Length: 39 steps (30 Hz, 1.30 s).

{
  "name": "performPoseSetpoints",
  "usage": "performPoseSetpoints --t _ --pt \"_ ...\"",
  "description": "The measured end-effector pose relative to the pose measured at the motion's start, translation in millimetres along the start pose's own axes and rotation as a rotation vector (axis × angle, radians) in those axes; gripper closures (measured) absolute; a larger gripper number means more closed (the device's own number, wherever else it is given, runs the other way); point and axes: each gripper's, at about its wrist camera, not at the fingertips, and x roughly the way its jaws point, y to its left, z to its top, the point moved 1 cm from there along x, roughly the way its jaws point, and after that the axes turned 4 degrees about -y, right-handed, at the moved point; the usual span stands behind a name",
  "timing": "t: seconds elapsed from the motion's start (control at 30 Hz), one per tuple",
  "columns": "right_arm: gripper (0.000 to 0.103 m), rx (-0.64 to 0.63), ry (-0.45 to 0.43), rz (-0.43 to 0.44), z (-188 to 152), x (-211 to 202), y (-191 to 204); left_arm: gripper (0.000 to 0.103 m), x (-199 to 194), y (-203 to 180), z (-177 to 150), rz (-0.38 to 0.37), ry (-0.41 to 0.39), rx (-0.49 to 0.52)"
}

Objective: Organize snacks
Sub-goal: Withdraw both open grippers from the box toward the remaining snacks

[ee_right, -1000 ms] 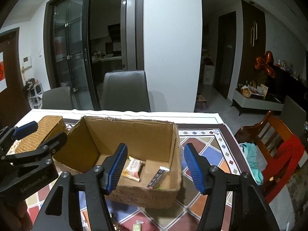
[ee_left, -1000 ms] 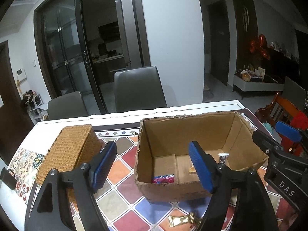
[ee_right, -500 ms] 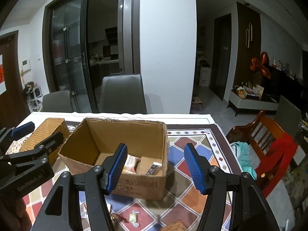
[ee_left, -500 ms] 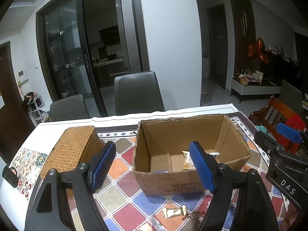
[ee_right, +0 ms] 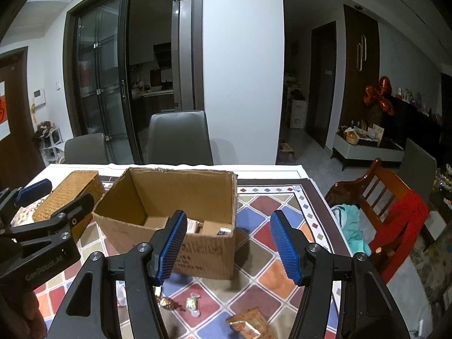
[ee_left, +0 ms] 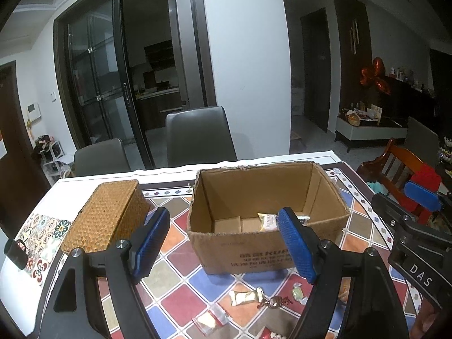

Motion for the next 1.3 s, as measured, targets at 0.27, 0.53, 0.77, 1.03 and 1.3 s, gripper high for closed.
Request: performPoseSetpoints --t 0.27,0.53,0.77,1.03,1.3 --pt "0.031 0.004 -0.001 -0.003 -12 -14 -6 0.02 -14 -9 -8 0.0 0.002 0.004" --pt "0.03 0.01 0.008 -0.004 -24 -25 -13 0.016 -29 -14 -17 0.006 -0.001 0.009" --pt "0.03 -0.001 0.017 -0.004 -34 -30 -18 0.016 -33 -20 -26 0.001 0.013 0.002" --pt "0.03 -0.005 0.054 -0.006 -51 -25 -27 0.016 -29 -29 -45 -0.009 0.043 0.004" --pt "0.03 -0.014 0.105 0.0 -76 -15 -29 0.015 -21 -32 -71 -0.018 0.081 -0.005"
